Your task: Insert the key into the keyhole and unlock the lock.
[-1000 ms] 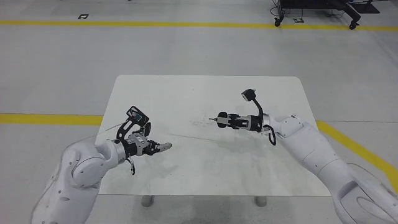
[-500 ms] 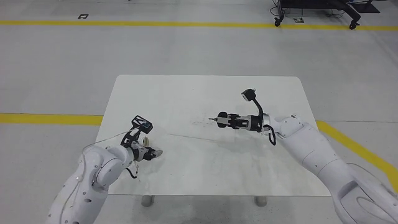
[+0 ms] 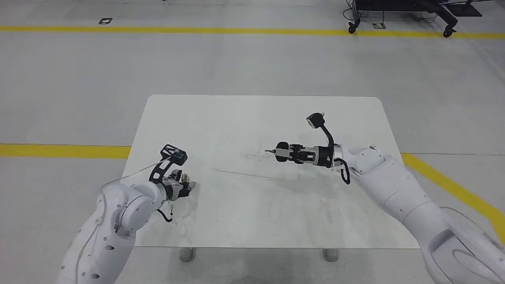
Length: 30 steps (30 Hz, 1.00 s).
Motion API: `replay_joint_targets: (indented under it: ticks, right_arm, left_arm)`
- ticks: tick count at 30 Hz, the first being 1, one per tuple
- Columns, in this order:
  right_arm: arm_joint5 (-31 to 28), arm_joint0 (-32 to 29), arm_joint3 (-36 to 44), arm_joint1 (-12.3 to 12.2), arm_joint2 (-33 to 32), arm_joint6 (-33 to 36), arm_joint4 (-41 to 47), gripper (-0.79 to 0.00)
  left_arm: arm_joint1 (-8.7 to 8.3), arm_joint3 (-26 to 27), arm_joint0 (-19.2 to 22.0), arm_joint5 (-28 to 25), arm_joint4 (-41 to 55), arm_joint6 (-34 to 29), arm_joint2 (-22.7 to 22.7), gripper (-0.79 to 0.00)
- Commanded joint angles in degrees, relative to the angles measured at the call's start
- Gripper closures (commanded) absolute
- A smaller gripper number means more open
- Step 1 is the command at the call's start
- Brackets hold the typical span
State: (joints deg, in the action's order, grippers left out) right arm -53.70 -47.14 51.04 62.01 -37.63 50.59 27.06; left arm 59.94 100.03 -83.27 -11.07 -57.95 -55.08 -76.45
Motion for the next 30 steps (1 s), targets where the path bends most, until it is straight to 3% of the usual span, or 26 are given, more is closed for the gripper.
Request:
replay_joint_targets:
  ticks: [1, 13, 14, 17, 18, 30]
  right_arm:
    - [0.0, 0.0, 0.0, 0.0, 0.0, 0.0, 0.0, 0.000]
    - [0.0, 0.0, 0.0, 0.0, 0.0, 0.0, 0.0, 0.000]
    - [0.0, 0.0, 0.0, 0.0, 0.0, 0.0, 0.0, 0.000]
    - [0.0, 0.0, 0.0, 0.0, 0.0, 0.0, 0.0, 0.000]
    - [0.0, 0.0, 0.0, 0.0, 0.0, 0.0, 0.0, 0.000]
    - [0.0, 0.0, 0.0, 0.0, 0.0, 0.0, 0.0, 0.000]
  left_arm:
    - [0.04, -0.2, 0.2, 0.4, -0.3, 0.1, 0.3, -0.369]
    - [0.11, -0.2, 0.4, 2.4, -1.8, 0.5, 1.2, -0.271]
    - [0.14, -0.3, 0.5, 2.7, -2.0, 0.4, 1.4, -0.246]
    - [0.22, -0.5, 0.8, 3.2, -2.4, 0.4, 1.9, -0.022]
    - [0.23, -0.5, 0.9, 3.4, -2.7, 0.7, 1.9, 0.000]
    - [0.41, -0.9, 0.6, 1.4, -1.6, 5.9, 2.4, 0.000]
